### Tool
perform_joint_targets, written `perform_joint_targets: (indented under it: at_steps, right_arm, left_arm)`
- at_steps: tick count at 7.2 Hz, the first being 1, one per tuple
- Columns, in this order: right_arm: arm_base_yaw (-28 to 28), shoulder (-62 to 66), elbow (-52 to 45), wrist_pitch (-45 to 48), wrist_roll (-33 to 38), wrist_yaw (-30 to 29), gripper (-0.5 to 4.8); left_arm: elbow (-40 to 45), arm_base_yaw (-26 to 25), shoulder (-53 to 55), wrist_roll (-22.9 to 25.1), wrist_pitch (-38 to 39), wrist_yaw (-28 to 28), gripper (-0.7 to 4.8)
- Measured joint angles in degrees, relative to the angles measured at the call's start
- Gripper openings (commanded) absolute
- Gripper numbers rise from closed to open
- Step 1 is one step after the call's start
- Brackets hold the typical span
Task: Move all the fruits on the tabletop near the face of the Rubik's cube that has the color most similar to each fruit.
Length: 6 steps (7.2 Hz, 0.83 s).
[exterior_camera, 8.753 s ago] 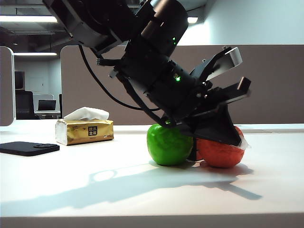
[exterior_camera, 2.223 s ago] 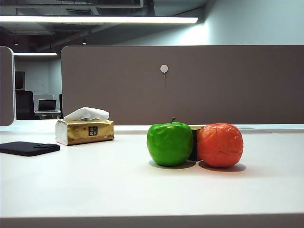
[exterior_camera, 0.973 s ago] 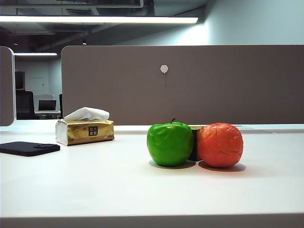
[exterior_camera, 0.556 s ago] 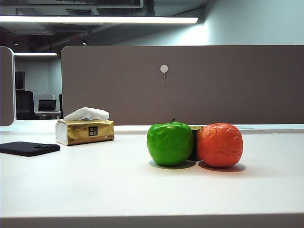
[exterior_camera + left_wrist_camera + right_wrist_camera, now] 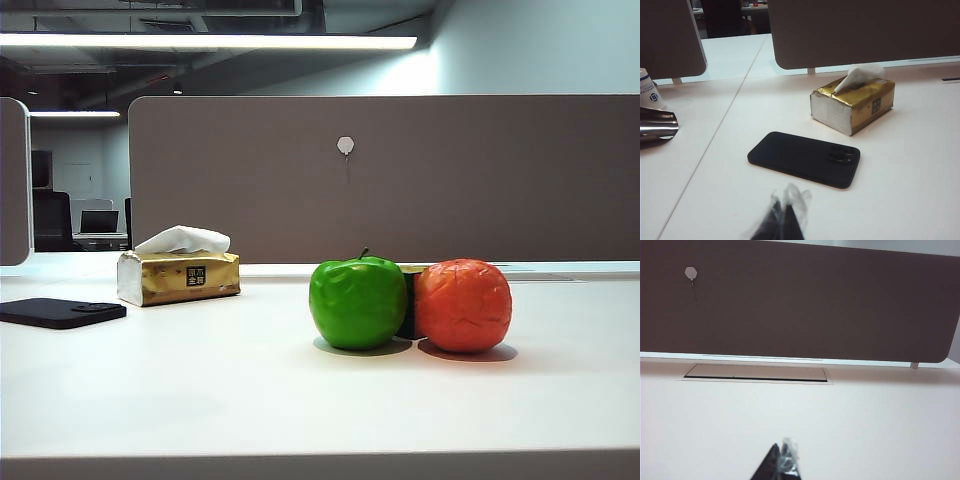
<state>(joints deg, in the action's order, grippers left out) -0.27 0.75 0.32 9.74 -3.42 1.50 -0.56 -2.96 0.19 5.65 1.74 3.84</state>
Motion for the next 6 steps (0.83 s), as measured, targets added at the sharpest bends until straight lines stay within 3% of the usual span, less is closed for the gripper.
perform_joint_targets:
  at_steps: [4, 5, 6]
  right_arm:
    - [0.0, -0.02, 0.02, 3.74, -0.02, -0.04, -0.01]
    - [0.0, -0.02, 0.02, 4.33, -0.02, -0.04, 0.0]
    - [0.0, -0.02, 0.02, 4.33, -0.02, -0.04, -0.01]
  left_arm:
    - [0.0, 0.0, 0.0, -2.82, -0.72, 0.0, -0.05]
    - [0.0, 0.0, 0.0, -6.62, -1.77, -0.02, -0.05]
    - [0.0, 0.0, 0.0, -6.75, -1.95, -0.02, -0.05]
